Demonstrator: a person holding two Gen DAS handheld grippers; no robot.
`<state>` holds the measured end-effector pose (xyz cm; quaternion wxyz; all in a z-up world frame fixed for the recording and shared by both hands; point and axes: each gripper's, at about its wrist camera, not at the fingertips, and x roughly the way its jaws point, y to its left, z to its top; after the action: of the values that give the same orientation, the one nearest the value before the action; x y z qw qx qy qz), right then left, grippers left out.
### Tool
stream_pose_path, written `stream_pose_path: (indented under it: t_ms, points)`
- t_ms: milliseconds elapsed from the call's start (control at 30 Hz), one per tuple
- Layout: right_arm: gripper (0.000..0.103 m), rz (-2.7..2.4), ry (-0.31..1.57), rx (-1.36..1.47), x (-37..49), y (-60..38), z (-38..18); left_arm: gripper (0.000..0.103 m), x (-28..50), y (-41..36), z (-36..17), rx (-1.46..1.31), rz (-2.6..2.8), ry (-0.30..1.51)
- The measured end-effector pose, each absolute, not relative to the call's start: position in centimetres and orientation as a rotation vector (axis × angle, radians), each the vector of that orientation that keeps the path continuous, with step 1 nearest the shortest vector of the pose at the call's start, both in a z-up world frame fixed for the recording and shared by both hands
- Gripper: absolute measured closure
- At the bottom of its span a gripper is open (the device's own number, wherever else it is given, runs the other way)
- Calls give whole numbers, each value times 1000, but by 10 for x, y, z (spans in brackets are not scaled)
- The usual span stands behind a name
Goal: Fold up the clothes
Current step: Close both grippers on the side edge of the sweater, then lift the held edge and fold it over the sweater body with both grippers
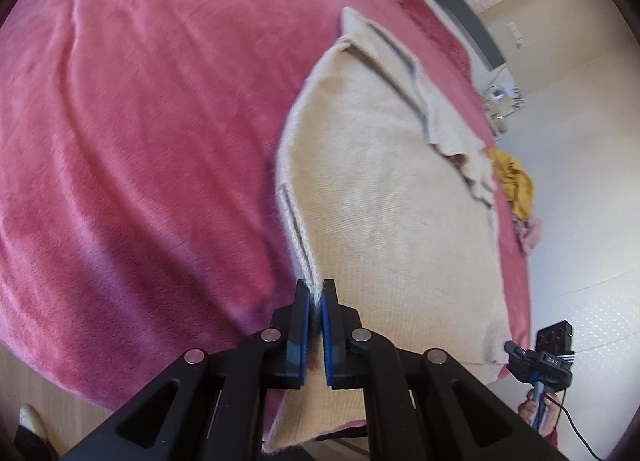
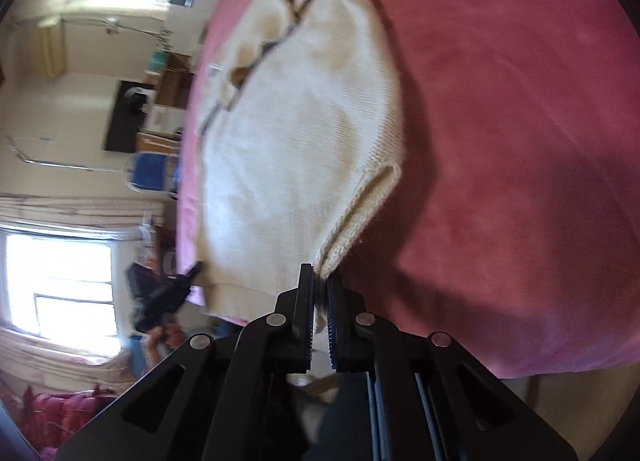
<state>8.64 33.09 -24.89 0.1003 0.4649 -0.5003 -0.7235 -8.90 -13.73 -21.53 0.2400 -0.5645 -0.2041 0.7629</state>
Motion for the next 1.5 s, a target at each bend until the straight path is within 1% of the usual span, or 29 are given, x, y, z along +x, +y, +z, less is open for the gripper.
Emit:
stream_pose_path:
  t_ms: [133, 367, 700, 1067, 1300, 1500]
  points:
    - [98, -2105, -1534, 1222, 82, 334, -239, 99, -92, -132, -196, -1445, 2057, -621]
    - [98, -2072, -1609, 995, 64, 344, -211, 99, -106, -130, -148, -1291, 2012, -714]
    - [98, -2114, -1609, 878, 8, 364, -176, 99, -154, -108, -117, -1178, 1942, -853]
    - [98, -2187, -1620, 760, -72, 418, -146, 99, -253, -71, -90, -1096, 1932, -944]
    - [98, -2213, -1655, 752, -138, 455, -152, 99, -323, -31, -95, -1109, 1950, -939]
    - [97, -2182, -1733, 899, -196, 476, -190, 99, -384, -8, -143, -1256, 1963, -1008]
